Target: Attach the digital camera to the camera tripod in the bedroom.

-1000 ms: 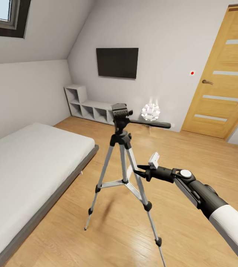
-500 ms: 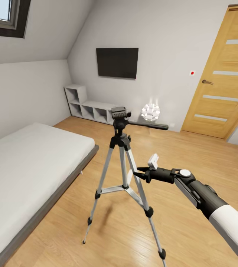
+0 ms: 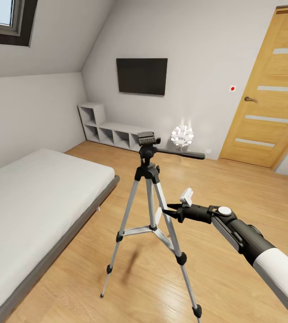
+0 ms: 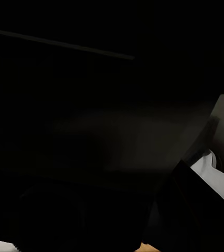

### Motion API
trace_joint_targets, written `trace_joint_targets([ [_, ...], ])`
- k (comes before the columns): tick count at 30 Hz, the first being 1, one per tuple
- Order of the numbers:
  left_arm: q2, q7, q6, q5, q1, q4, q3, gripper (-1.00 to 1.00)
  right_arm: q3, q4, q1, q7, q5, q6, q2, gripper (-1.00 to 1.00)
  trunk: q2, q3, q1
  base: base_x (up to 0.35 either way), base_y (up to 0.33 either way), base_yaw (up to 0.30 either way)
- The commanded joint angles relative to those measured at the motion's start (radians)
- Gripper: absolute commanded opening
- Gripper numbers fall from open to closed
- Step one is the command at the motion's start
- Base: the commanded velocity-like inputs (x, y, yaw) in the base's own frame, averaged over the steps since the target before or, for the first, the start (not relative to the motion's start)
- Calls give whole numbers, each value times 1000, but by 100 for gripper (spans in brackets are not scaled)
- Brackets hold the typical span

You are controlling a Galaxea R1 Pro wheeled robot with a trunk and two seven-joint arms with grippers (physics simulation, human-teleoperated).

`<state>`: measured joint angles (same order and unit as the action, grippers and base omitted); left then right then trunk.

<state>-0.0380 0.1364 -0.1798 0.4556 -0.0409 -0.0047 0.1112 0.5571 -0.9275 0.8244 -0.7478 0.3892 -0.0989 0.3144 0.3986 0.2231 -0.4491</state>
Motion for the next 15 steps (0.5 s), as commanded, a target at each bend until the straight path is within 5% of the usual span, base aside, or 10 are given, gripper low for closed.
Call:
trace_joint_targets([
  [1, 0, 0, -3, -6, -1, 0, 8, -100, 3, 36, 1, 0, 14, -2, 2, -100, 1, 2, -1, 0, 0, 0],
  [15, -1, 0, -3, -6, -1, 0, 8, -100, 6, 102, 1, 2, 13, 40, 2, -100, 1, 2, -1, 0, 0, 0],
])
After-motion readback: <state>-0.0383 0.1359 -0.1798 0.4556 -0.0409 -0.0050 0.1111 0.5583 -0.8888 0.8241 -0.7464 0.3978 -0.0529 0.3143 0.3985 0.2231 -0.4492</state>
